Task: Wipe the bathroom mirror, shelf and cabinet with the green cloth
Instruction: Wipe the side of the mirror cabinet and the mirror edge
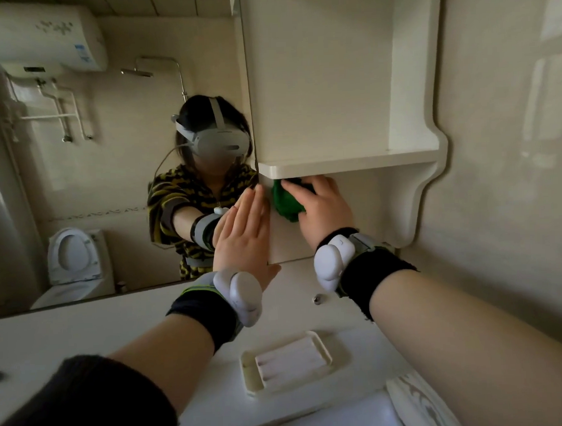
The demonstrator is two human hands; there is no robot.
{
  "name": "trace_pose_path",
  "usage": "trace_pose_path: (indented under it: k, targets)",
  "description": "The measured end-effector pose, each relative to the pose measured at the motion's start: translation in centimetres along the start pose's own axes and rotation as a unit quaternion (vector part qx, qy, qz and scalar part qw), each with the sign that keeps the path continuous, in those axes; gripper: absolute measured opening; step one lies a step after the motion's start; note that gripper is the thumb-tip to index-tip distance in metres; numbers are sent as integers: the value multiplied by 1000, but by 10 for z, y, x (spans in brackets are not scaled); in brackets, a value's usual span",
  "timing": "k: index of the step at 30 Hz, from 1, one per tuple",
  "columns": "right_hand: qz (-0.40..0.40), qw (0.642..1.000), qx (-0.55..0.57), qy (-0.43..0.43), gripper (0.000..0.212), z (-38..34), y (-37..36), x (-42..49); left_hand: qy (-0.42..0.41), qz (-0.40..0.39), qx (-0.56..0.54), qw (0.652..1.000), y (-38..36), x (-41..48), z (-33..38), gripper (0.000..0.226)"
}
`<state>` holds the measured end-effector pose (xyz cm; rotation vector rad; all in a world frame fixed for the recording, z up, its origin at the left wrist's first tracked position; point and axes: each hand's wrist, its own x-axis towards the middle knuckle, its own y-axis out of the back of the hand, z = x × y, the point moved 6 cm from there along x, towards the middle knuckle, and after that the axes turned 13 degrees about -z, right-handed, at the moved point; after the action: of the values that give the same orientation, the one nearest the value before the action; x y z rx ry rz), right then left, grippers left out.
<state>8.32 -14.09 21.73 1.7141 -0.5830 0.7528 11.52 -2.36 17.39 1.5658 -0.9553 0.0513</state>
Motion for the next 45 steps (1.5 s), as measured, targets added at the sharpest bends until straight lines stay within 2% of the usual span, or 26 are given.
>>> trace_pose_path:
  k: [10, 15, 17, 20, 27, 31, 37, 45]
  targets:
    - [62, 997, 3, 48, 62, 3, 0, -6, 30, 2, 15, 999, 0, -1, 1, 108]
    - [79, 994, -36, 61, 62, 5, -9, -13, 54, 19, 59, 997, 14, -1, -5, 106]
    - [76, 994, -38, 61, 62, 5, -16, -16, 61, -8, 100, 993, 11, 0, -13, 102]
    - [86, 994, -51, 47, 57, 4, -18, -18, 59, -50, 137, 988, 8, 3, -18, 110]
    - [125, 991, 18, 50, 38, -1, -11, -17, 66, -72, 134, 986, 7, 6, -18, 113]
    - [137, 987, 3, 86, 38, -10, -7, -7, 71, -62, 100, 990, 5, 6, -18, 103]
    - [140, 986, -58, 75, 42, -16, -20, -2, 68, -52, 104, 991, 3, 5, -19, 101]
    - [149, 982, -73, 87, 43, -12, -25, -8, 74, -54, 101, 991, 7, 4, -14, 109]
